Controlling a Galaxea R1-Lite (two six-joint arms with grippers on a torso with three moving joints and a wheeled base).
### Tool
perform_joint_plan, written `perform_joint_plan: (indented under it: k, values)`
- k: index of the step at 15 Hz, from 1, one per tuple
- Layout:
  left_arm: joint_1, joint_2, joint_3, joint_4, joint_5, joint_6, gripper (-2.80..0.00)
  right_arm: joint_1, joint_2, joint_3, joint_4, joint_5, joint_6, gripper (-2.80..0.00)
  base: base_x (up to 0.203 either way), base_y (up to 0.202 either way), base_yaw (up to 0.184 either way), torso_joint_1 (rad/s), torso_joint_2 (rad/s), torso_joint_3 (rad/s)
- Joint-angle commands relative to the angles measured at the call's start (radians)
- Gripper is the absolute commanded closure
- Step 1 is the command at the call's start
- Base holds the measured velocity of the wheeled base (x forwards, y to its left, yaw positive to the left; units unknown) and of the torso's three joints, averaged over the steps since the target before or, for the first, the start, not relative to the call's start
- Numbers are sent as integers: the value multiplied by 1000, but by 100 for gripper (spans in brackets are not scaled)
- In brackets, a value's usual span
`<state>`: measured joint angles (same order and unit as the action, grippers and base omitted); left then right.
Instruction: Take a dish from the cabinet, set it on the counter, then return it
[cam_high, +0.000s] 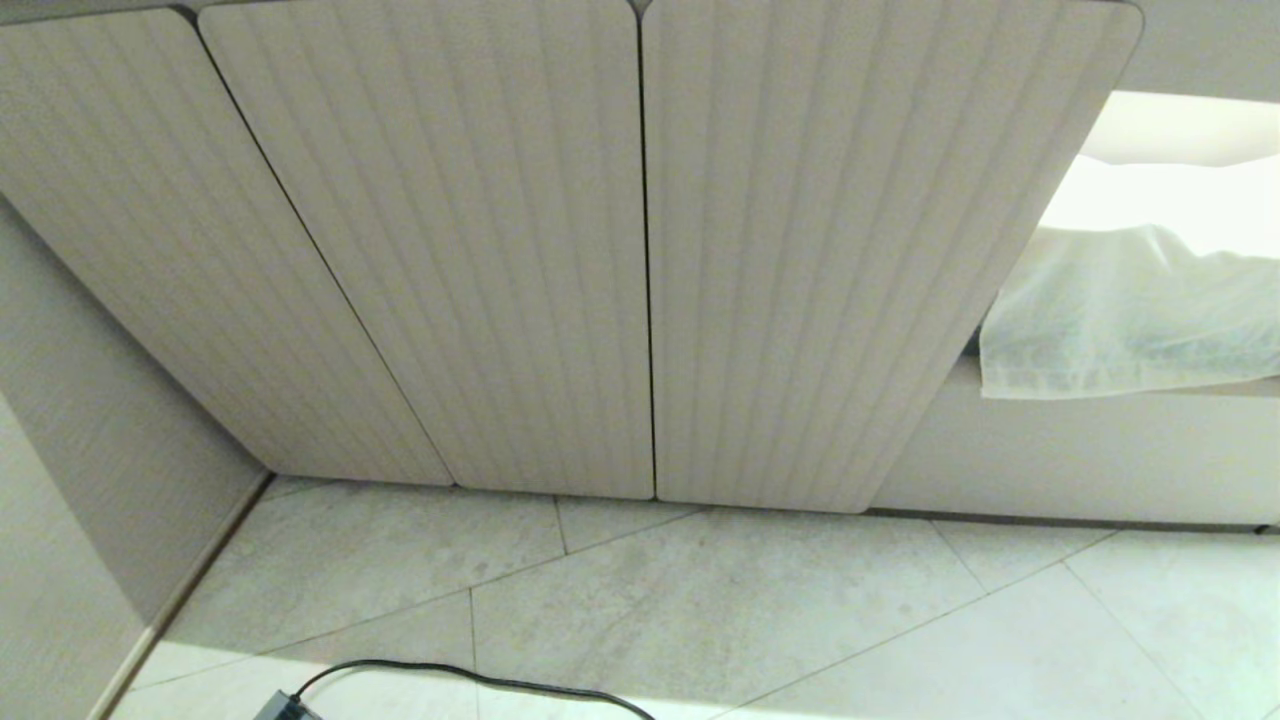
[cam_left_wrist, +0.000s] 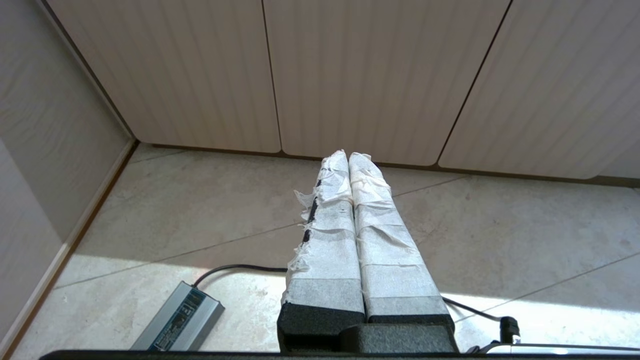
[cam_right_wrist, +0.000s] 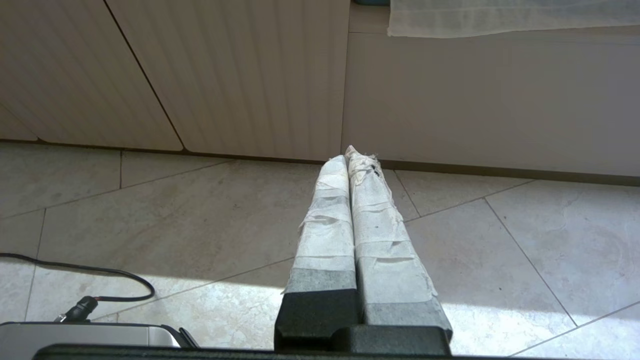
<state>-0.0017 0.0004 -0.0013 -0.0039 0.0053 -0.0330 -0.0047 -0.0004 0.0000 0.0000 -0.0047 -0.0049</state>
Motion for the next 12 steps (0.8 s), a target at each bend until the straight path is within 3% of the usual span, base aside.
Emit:
perform_joint_plan:
  k: [1, 12]
  values:
    - [0, 0, 0, -1, 1, -1, 0, 0, 0, 0, 0, 0, 0, 0, 0, 0, 0, 0, 0, 0]
    - [0, 0, 0, -1, 1, -1, 0, 0, 0, 0, 0, -1, 17, 0, 0, 0, 0, 0, 0, 0]
